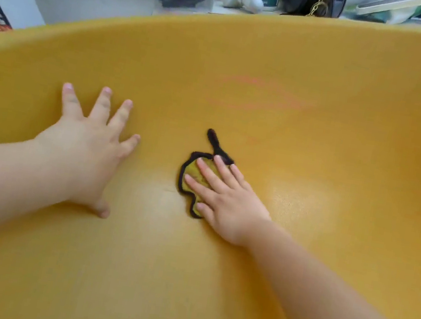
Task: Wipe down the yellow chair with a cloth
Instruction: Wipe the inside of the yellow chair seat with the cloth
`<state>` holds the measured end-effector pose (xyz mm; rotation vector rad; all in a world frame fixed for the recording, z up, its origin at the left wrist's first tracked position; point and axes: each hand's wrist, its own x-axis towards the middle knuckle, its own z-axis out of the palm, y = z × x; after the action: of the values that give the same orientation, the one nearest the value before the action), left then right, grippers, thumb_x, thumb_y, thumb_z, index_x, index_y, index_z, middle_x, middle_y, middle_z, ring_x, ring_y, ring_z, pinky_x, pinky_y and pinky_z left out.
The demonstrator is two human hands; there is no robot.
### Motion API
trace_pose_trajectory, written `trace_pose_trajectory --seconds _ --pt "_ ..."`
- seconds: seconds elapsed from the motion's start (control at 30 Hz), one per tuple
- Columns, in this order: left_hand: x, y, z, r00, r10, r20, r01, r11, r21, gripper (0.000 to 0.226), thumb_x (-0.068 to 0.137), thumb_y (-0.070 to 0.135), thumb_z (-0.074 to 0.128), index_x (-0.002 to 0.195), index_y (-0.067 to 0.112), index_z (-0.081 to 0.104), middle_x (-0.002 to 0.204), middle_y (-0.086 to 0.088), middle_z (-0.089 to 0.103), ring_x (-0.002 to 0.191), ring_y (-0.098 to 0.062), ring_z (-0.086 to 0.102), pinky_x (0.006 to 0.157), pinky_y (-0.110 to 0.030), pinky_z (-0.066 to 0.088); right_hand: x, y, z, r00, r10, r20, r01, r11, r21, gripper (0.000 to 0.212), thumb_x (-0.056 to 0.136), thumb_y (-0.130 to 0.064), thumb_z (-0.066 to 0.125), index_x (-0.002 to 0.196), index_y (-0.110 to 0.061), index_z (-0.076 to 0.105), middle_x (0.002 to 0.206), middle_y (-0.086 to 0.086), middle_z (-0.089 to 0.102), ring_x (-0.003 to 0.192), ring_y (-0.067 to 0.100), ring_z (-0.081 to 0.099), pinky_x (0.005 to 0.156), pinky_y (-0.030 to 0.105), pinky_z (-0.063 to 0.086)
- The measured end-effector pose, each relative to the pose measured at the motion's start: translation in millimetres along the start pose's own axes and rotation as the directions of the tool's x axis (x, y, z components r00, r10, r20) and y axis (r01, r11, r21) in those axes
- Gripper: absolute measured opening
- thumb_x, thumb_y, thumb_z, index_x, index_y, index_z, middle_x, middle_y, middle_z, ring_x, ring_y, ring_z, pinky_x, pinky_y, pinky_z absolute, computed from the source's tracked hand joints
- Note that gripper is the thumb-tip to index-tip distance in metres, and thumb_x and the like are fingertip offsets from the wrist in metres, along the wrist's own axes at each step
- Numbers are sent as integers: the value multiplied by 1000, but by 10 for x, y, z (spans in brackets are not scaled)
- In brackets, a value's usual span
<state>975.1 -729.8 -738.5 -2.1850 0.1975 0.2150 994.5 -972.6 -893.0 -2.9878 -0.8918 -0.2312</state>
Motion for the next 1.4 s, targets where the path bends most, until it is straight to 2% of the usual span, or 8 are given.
trace_pose_trajectory --seconds 0.23,0.33,0.47,0.6,0.73,0.97,1.3,1.4 --pt "22 -20 -33 996 45 80 -45 999 -1 145 55 94 61 160 27 -14 159 -23 -34 146 -56 -22 107 -83 14 101 562 -32 405 913 -39 -848 392 357 76 103 -58 24 162 -24 -10 166 17 -23 150 49 -21 122 61 -9" --pt "13 -44 -45 995 51 91 -49 999 -19 146 55 89 69 160 27 -13 160 -23 -32 147 -55 -20 107 -82 17 428 -227 -44 649 756 -88 -713 644 278 78 101 -59 26 161 -23 -8 167 18 -19 149 51 -18 121 64 -6" --pt "27 -19 -102 993 55 105 -55 998 -6 147 57 83 75 161 25 -11 160 -25 -31 146 -58 -17 106 -82 20 155 -898 80 997 -63 -46 71 975 208 60 104 -55 22 160 -42 3 170 -6 -9 154 33 -20 124 52 -10" --pt "29 -1 -129 990 57 125 -55 998 -21 146 60 79 78 160 23 -13 159 -25 -33 146 -58 -20 107 -82 19 79 168 127 986 86 -141 -99 991 -89 64 98 -65 22 158 -46 8 169 -6 2 156 34 -6 123 60 3" --pt "24 -17 -116 990 57 128 -53 998 -36 147 59 79 78 160 24 -14 159 -24 -34 146 -57 -22 107 -82 17 231 20 52 609 791 -62 -778 611 148 75 101 -62 19 161 -30 -11 166 16 -23 149 50 -21 121 61 -13" --pt "36 7 -126 994 60 92 -63 998 26 145 59 82 75 160 24 -11 161 -25 -29 148 -57 -15 106 -81 24 45 -984 58 972 235 11 -232 947 222 73 100 -66 16 162 -34 -5 166 6 -25 148 35 -34 125 49 -9" --pt "337 -464 -315 951 -91 -297 109 993 44 148 44 101 55 154 41 -24 149 -24 -50 140 -62 -28 106 -85 9 326 894 -257 264 956 -131 -820 294 490 89 96 -72 24 162 -21 -8 165 21 -21 148 52 -22 122 59 -10" --pt "419 -466 -307 944 -154 -293 144 988 -55 148 39 101 57 151 49 -24 151 -23 -48 144 -59 -23 107 -84 13 791 678 -455 417 862 -289 -771 504 390 91 93 -74 27 163 -23 -2 166 20 -17 148 55 -16 121 59 -10"
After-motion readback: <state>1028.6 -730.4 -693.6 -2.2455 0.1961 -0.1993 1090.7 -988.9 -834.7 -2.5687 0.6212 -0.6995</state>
